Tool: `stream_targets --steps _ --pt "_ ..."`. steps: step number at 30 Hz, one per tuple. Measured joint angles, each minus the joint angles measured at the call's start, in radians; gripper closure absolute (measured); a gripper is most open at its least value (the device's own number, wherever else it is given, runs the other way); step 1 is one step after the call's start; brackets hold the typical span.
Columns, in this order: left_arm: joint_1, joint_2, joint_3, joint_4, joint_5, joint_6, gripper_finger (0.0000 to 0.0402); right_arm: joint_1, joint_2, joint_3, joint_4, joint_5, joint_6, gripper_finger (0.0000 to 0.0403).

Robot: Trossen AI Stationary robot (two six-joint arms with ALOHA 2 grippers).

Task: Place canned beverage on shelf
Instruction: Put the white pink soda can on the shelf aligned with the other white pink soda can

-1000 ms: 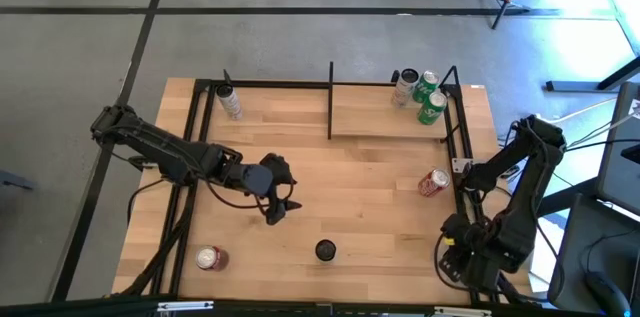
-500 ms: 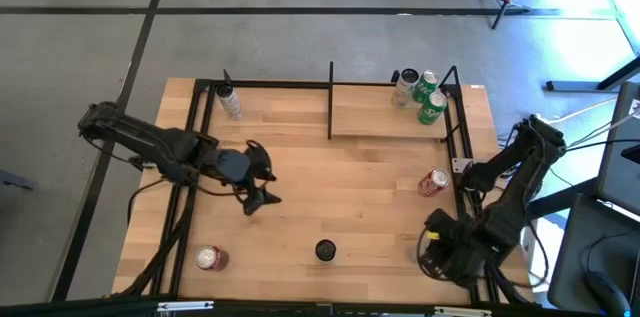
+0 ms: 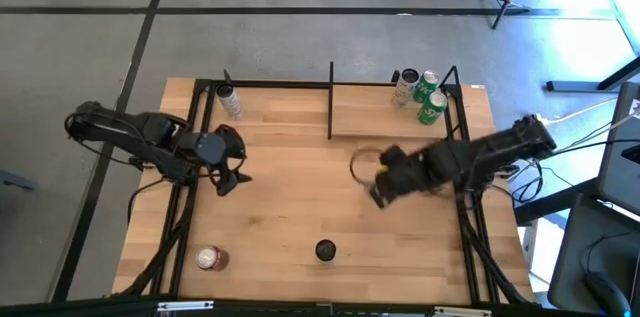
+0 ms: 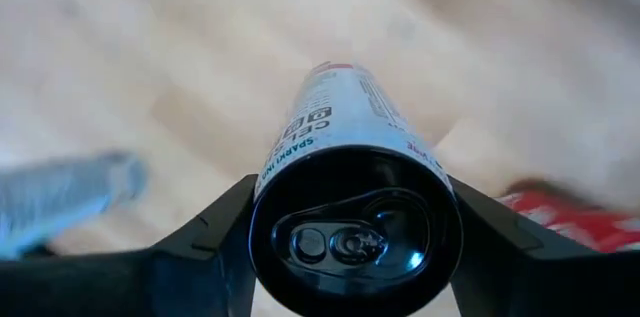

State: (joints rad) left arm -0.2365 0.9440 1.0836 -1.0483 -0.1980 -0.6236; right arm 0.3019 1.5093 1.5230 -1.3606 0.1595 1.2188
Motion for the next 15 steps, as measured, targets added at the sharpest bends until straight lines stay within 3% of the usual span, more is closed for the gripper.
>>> stream_targets --steps 8,15 --pt "0.01 -0.027 0.0 -0.038 -0.012 0.082 0.0075 -0.285 0.002 0.16 -0.219 0.041 -0.152 0.0184" --pt "0.01 -0.029 0.0 -0.036 -0.029 0.111 0.0075 -0.551 0.012 0.169 -0.218 0.062 -0.331 0.0184"
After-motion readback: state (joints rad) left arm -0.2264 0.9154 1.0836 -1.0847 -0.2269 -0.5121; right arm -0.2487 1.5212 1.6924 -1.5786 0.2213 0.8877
